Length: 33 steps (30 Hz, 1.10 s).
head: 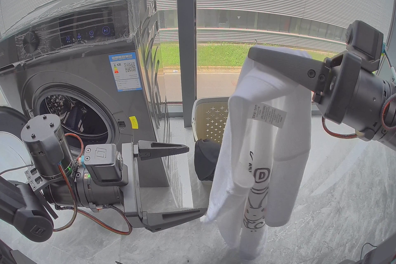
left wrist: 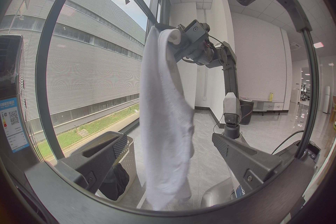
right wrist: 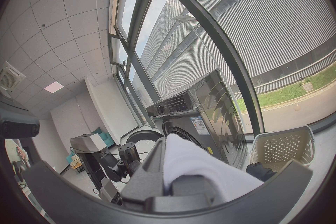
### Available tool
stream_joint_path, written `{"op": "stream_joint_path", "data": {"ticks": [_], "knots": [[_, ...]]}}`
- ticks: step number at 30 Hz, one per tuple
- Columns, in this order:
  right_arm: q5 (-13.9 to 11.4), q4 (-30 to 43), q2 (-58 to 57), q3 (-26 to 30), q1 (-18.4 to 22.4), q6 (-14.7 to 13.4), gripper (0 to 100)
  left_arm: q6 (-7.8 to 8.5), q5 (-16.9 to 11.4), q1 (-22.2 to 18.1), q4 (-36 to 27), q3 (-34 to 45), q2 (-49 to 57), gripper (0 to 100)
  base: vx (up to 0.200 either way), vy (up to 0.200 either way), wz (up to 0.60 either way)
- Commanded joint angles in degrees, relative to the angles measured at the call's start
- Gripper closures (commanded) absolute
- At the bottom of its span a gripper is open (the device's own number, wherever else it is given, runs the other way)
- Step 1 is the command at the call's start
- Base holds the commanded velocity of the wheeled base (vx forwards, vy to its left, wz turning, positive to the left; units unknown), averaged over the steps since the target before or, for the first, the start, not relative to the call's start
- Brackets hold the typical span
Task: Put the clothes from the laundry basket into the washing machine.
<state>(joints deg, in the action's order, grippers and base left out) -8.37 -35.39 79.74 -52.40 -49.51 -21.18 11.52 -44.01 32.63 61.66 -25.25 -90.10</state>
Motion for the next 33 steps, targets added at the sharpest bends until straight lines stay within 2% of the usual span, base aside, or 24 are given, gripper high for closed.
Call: {"op": "stream_joint_path", "data": {"ticks": [1, 11, 16, 21, 33], "knots": [[0.64, -0.03, 0.86, -0.16, 0.55, 0.08, 100, -0.01, -0.03, 0.41, 0.04, -0.07, 0.19, 0, 0.000, 0.000, 0.00], [1.26, 0.15, 2.18, -2.10, 0.55, 0.08, 100, -0.01, 0.24, 2.08, -0.14, -0.42, -0.95, 0, 0.000, 0.000, 0.00], [0.73, 0.15, 1.65, -2.27, -3.32, -0.80, 100, 0.17, 3.23, -2.14, 0.57, -3.23, -5.52, 0, 0.000, 0.000, 0.00], [0.73, 0.15, 0.86, -2.18, -6.22, -1.94, 100, 0.17, 3.49, -3.54, 3.38, -6.83, -7.99, 0, 0.000, 0.000, 0.00], [0.73, 0.15, 0.86, -2.54, -6.30, -1.94, 100, -0.01, 2.96, -3.02, 3.55, -6.92, -8.07, 0, 0.000, 0.000, 0.00]]}}
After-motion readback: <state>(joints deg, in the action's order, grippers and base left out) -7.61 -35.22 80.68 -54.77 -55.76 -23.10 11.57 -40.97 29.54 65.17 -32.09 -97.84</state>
